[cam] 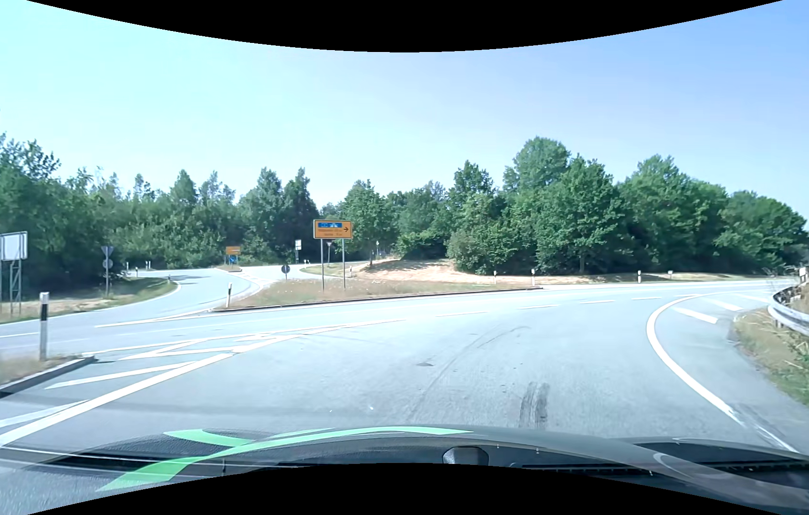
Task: Follow the waypoints while adhering to traffic rules and regulations
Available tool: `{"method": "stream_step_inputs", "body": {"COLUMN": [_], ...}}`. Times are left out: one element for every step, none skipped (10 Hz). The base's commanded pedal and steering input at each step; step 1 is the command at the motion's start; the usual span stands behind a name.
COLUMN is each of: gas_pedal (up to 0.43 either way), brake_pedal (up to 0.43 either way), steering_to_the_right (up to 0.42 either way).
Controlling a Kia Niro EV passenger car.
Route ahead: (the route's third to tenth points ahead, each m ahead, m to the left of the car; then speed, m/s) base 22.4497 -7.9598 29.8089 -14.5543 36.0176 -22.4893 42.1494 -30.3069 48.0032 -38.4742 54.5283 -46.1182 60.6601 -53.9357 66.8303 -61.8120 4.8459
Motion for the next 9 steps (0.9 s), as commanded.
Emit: {"method": "stream_step_inputs", "body": {"gas_pedal": [0.000,0.000,0.000,0.000,0.000,0.000,0.000,0.000,0.000], "brake_pedal": [0.238,0.232,0.226,0.152,0.018,0.000,0.000,0.000,0.000], "steering_to_the_right": [0.170,0.170,0.169,0.169,0.168,0.167,0.166,0.167,0.167]}}
